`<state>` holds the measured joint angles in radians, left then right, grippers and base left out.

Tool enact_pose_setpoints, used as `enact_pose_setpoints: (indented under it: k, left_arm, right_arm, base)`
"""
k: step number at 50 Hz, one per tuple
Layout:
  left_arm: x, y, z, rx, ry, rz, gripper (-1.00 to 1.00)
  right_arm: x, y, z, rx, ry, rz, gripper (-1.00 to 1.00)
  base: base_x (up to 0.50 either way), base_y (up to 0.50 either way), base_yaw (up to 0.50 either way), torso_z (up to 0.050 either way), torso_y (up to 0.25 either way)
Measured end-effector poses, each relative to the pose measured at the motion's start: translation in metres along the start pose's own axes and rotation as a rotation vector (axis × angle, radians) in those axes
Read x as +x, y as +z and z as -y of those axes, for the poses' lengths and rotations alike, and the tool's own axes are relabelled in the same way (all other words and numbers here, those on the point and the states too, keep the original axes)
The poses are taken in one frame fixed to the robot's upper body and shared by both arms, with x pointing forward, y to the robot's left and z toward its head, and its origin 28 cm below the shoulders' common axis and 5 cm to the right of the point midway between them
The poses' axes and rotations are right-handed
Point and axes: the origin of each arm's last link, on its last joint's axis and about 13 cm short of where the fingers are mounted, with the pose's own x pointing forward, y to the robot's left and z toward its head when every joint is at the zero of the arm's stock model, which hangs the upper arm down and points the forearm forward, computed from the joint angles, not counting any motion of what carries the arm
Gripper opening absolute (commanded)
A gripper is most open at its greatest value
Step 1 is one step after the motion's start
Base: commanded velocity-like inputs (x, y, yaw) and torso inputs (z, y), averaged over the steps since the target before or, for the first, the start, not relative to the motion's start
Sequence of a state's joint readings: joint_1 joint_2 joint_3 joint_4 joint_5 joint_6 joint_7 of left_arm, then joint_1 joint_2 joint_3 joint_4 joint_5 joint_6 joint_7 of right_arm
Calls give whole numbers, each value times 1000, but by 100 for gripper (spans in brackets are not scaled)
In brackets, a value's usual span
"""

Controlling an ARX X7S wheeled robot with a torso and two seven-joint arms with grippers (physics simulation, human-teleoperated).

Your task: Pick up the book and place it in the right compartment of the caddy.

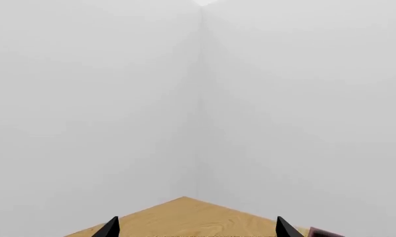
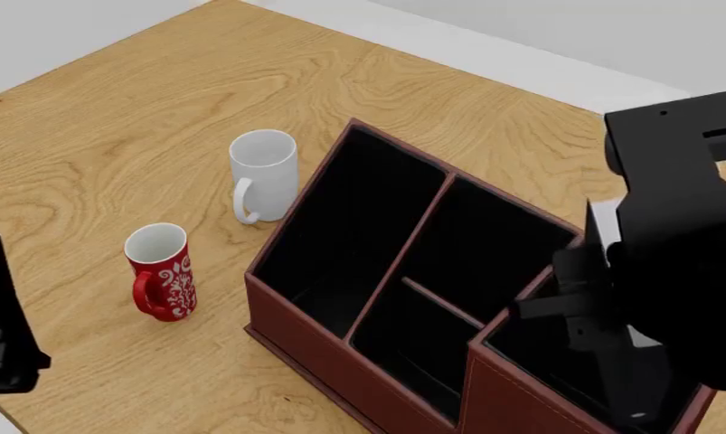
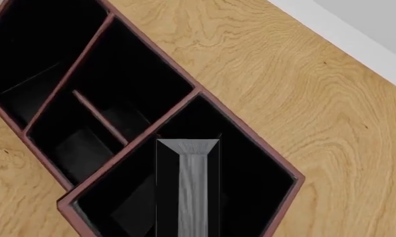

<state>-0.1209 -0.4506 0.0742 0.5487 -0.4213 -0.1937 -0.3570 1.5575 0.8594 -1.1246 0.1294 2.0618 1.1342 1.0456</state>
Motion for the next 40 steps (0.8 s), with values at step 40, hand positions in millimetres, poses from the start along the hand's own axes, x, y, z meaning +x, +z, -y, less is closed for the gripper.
enact_pose_setpoints:
  k: [40]
  left_arm:
    - [1,-8,3,23,-13,-13,100]
  right_arm:
    - [46,-18,-1,-4,0,-48,-100]
  base:
    - [0,0,0,0,1]
